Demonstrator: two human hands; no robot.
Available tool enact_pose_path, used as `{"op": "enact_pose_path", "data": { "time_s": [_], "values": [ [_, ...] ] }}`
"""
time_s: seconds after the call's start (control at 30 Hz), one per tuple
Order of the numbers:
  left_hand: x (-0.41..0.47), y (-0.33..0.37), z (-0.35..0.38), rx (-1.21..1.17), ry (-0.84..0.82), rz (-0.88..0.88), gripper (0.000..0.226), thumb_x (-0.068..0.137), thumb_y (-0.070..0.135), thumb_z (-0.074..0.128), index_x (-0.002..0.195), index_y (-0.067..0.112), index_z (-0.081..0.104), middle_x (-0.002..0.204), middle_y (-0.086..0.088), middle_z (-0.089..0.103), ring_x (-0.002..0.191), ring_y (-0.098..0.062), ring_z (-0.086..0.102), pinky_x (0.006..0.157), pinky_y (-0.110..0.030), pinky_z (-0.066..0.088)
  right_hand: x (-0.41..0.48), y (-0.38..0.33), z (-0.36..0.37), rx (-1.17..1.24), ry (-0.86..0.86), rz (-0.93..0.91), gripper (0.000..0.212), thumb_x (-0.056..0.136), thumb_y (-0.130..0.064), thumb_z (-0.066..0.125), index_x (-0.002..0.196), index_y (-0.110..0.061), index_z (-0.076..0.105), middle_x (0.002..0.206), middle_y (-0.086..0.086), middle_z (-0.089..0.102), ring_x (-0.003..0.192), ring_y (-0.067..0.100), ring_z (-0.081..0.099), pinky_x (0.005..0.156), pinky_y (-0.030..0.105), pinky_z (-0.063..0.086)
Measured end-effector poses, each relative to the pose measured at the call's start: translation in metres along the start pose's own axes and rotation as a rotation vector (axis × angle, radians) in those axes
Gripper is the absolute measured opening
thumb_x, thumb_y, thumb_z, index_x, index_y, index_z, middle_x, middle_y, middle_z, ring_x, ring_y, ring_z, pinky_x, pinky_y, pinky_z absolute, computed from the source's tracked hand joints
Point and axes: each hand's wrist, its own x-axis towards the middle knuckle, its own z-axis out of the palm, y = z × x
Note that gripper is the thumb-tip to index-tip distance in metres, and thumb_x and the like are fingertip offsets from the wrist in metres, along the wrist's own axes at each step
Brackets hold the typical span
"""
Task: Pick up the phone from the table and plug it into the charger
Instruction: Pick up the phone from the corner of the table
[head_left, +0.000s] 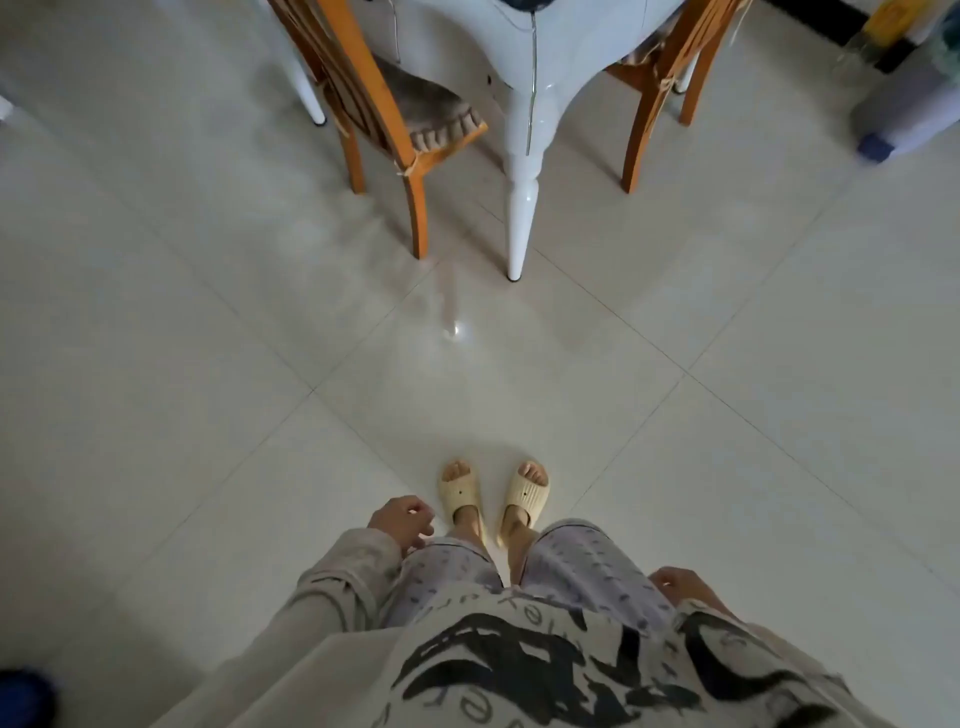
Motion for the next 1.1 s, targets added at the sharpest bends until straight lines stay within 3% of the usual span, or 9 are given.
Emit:
{"op": "enact_pose_path", "data": {
  "time_s": [0.1,0.17,0.3,0.4,0.5,0.63,0.73,0.93,1.1],
  "values": [
    [0.005,0.003,0.002,0.014,0.044,0.003,0.013,0.088,0.014,0.045,0.087,0.010,0.057,0.102,-0.019,0.067,0.076,-0.027,0.057,0.055,-0.026,0.040,0.009,-0.011,-0.012,-0.015,0.024,-0.025,0.018,0.087,-0.005,0.050,0.072,-0.011,0.058,0.103,0.017,0.068,0.081,0.021,0.059,0.066,0.021,0.041],
    [0.007,0.003,0.003,0.070,0.075,-0.019,0.021,0.087,0.014,0.046,0.097,0.005,0.062,0.113,-0.019,0.066,0.096,-0.033,0.061,0.073,-0.032,0.049,0.016,-0.027,-0.025,0.042,0.021,-0.072,0.024,0.088,-0.004,0.049,0.066,-0.012,0.056,0.080,0.012,0.065,0.062,0.017,0.053,0.051,0.019,0.041],
    [0.010,-0.008,0.005,0.118,0.087,-0.080,0.016,0.086,0.015,0.049,0.093,0.009,0.062,0.118,-0.018,0.065,0.111,-0.034,0.057,0.089,-0.031,0.044,0.021,-0.067,-0.053,0.167,0.021,-0.116,0.016,0.090,-0.005,0.045,0.077,-0.007,0.055,0.063,0.003,0.056,0.053,0.014,0.051,0.049,0.022,0.041],
    [0.013,-0.012,0.000,0.077,0.062,-0.105,0.015,0.087,0.014,0.050,0.089,0.009,0.064,0.109,-0.015,0.065,0.105,-0.033,0.057,0.086,-0.029,0.042,0.024,-0.099,-0.074,0.205,0.035,-0.179,0.012,0.090,-0.007,0.044,0.083,-0.007,0.055,0.066,0.003,0.057,0.054,0.014,0.052,0.051,0.022,0.041],
    [0.021,-0.011,-0.008,0.011,0.037,-0.138,0.024,0.085,0.009,0.050,0.063,0.017,0.054,0.088,-0.012,0.059,0.077,-0.029,0.053,0.065,-0.027,0.041,0.030,-0.125,-0.091,0.222,0.047,-0.225,0.012,0.089,-0.007,0.044,0.085,-0.007,0.056,0.067,0.002,0.057,0.056,0.015,0.053,0.053,0.023,0.042],
    [0.036,0.009,-0.026,0.016,0.025,-0.173,0.028,0.084,0.006,0.048,0.058,0.017,0.051,0.072,-0.009,0.055,0.054,-0.021,0.046,0.050,-0.022,0.032,0.042,-0.150,-0.108,0.248,0.064,-0.225,0.013,0.089,-0.006,0.044,0.085,-0.007,0.056,0.067,0.003,0.057,0.057,0.015,0.053,0.053,0.023,0.041],
    [0.051,0.042,-0.049,0.060,0.031,-0.144,0.030,0.086,0.010,0.048,0.058,0.021,0.050,0.072,-0.004,0.054,0.054,-0.013,0.045,0.049,-0.018,0.031,0.049,-0.166,-0.117,0.265,0.069,-0.201,0.014,0.088,-0.005,0.043,0.082,-0.007,0.056,0.065,0.003,0.057,0.054,0.014,0.053,0.051,0.022,0.041],
    [0.083,0.134,-0.111,0.034,0.026,-0.046,0.027,0.086,0.009,0.047,0.061,0.016,0.051,0.085,-0.016,0.058,0.055,-0.021,0.049,0.049,-0.023,0.031,0.065,-0.190,-0.134,0.338,0.079,-0.086,0.025,0.087,0.002,0.039,0.072,-0.010,0.057,0.061,0.004,0.058,0.051,0.016,0.051,0.049,0.023,0.041],
    [0.107,0.226,-0.163,0.109,0.036,0.085,0.012,0.090,0.014,0.044,0.085,0.009,0.053,0.092,-0.011,0.059,0.068,-0.026,0.052,0.051,-0.021,0.033,0.073,-0.199,-0.153,0.480,0.187,0.001,0.025,0.088,0.002,0.042,0.070,-0.005,0.058,0.061,0.007,0.056,0.053,0.017,0.048,0.046,0.023,0.037]
  ]
}}
